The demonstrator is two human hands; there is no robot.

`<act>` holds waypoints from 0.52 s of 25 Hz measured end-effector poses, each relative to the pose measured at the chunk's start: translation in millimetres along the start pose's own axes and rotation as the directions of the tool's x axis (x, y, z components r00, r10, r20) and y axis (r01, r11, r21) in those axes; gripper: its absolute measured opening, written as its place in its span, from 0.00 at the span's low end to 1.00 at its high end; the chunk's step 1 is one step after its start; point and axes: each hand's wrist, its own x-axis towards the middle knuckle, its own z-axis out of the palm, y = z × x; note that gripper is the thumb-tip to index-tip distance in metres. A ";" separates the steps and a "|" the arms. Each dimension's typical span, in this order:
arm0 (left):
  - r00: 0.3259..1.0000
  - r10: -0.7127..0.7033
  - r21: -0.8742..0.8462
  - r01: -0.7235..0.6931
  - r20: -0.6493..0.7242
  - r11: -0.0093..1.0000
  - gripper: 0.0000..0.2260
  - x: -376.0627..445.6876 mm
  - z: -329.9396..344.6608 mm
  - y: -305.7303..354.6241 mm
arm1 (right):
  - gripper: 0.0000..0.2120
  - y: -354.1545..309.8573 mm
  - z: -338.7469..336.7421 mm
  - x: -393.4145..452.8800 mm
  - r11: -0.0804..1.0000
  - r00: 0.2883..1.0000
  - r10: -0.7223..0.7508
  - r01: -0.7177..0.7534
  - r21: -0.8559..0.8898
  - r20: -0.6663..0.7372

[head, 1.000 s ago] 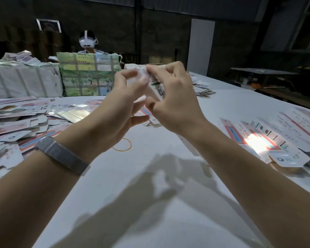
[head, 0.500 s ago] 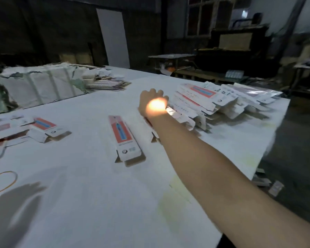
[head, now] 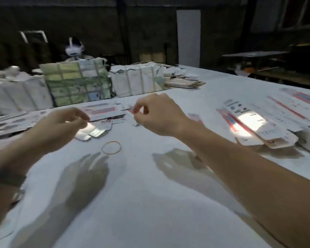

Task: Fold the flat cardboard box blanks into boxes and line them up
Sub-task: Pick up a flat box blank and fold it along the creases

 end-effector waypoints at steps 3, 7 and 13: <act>0.987 -0.161 0.565 0.129 0.008 0.815 0.16 -14.3 -25.2 -19.5 | 0.04 -35.9 15.6 -25.8 0.975 0.974 -0.194 0.178 0.131 0.119; 0.753 -0.624 0.671 0.574 -0.208 0.469 0.36 -43.9 -61.2 -75.9 | 0.05 -49.3 30.8 -38.6 0.950 0.933 -0.289 0.253 0.182 0.215; 0.862 -0.496 0.700 0.421 -0.110 0.576 0.25 -44.1 -66.5 -68.1 | 0.07 -37.7 42.8 -39.0 0.948 0.939 -0.272 0.224 0.225 0.212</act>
